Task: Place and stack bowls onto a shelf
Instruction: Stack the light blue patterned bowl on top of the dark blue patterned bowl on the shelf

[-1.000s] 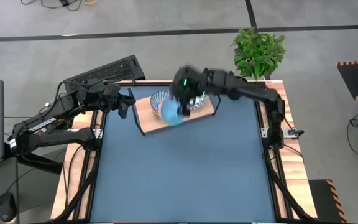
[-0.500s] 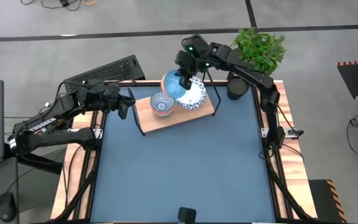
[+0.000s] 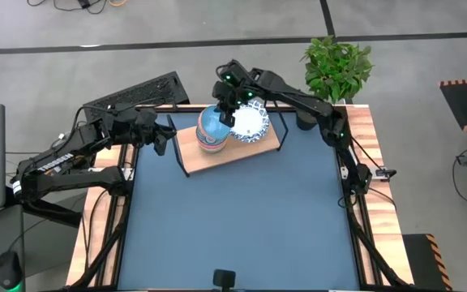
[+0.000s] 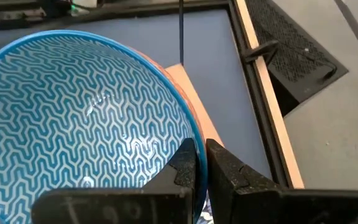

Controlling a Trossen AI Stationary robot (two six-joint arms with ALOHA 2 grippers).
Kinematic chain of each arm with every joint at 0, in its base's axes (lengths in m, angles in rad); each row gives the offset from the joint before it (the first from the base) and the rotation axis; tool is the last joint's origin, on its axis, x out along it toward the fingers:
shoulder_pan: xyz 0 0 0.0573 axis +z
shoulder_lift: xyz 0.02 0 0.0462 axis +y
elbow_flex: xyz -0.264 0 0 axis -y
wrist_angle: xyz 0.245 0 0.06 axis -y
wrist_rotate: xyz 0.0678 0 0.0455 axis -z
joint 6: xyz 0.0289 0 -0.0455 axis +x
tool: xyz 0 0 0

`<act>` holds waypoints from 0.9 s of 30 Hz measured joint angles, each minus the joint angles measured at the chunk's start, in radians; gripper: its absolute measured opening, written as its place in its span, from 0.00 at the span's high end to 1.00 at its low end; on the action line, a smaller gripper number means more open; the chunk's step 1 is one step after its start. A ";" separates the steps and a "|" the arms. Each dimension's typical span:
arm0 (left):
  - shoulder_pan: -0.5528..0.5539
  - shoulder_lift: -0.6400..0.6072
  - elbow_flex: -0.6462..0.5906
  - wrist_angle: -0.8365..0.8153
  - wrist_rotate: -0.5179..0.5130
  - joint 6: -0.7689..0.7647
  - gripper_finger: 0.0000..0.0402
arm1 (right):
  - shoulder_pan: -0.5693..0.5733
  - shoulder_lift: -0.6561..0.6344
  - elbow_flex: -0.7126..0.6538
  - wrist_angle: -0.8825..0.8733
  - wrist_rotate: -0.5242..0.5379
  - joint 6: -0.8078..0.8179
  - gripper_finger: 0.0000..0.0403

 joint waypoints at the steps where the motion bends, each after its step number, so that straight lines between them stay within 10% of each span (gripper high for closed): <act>1: 0.000 0.000 0.000 0.000 0.000 0.000 0.73 | 0.000 0.002 -0.003 -0.001 -0.002 0.000 0.90; 27: 0.000 0.000 0.000 -0.018 0.000 0.008 0.73 | -0.014 0.066 -0.002 -0.004 -0.083 -0.069 0.90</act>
